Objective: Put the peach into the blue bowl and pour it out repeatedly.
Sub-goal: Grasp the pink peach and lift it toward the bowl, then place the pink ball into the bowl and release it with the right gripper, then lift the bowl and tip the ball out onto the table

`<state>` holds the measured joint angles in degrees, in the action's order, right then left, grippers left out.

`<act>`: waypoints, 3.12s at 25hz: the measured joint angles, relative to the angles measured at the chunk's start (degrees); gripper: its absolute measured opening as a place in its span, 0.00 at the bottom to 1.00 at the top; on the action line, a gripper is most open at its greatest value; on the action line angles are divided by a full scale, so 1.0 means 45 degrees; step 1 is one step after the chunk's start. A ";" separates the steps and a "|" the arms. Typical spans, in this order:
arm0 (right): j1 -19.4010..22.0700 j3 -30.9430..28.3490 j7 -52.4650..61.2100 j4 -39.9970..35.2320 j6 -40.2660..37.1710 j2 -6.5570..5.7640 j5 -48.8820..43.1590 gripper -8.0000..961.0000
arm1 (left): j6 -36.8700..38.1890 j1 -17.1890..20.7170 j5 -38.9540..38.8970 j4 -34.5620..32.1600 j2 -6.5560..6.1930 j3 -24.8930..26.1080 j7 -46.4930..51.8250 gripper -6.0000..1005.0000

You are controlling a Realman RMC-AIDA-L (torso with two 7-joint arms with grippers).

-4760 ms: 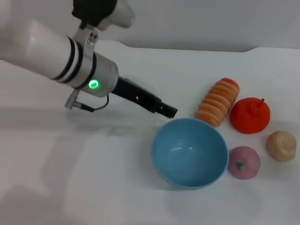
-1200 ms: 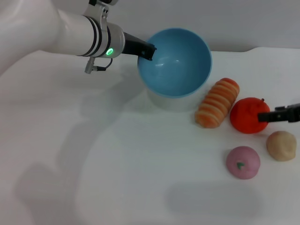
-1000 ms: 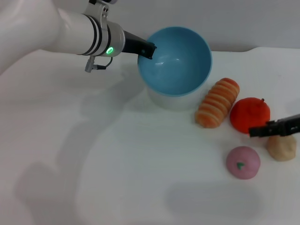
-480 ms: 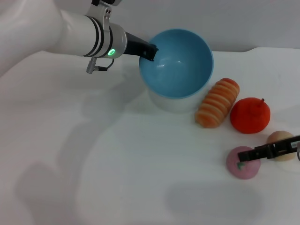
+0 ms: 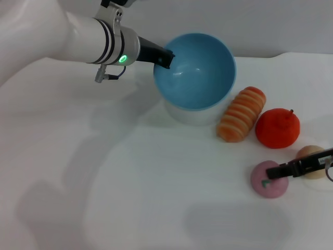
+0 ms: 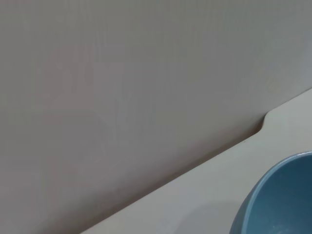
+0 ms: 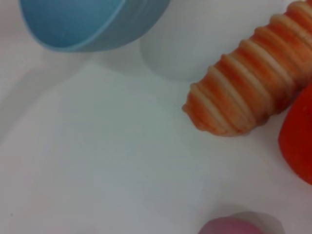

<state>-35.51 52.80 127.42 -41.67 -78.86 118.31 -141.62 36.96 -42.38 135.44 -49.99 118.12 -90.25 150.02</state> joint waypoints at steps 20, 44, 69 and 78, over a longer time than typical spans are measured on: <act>0.0331 -0.0321 -0.0010 -0.4163 -0.1996 0.0052 0.1955 0.06 | 0.3571 -0.0215 0.2354 -0.0822 -0.0022 0.0042 0.0955 0.00; -0.1388 0.3317 -0.0150 -0.2492 0.0202 0.0103 0.3800 0.30 | 0.5068 -0.0410 0.1527 -0.1464 0.0075 -0.0550 0.1573 0.00; 0.4165 -0.1821 -0.9284 -0.0809 0.0860 0.0084 1.1635 0.49 | 0.2140 0.0445 0.2156 -0.1751 -0.0012 -0.1639 0.1514 0.00; 0.5212 -0.3652 -1.2939 0.3191 0.0849 0.0070 1.3633 0.49 | 0.0507 0.0269 0.5054 -0.3242 0.0091 -0.3432 0.1635 0.00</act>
<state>-12.05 36.37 69.19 -27.31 -75.04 118.63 -80.27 39.24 -41.17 158.18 -64.58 118.53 -105.69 157.38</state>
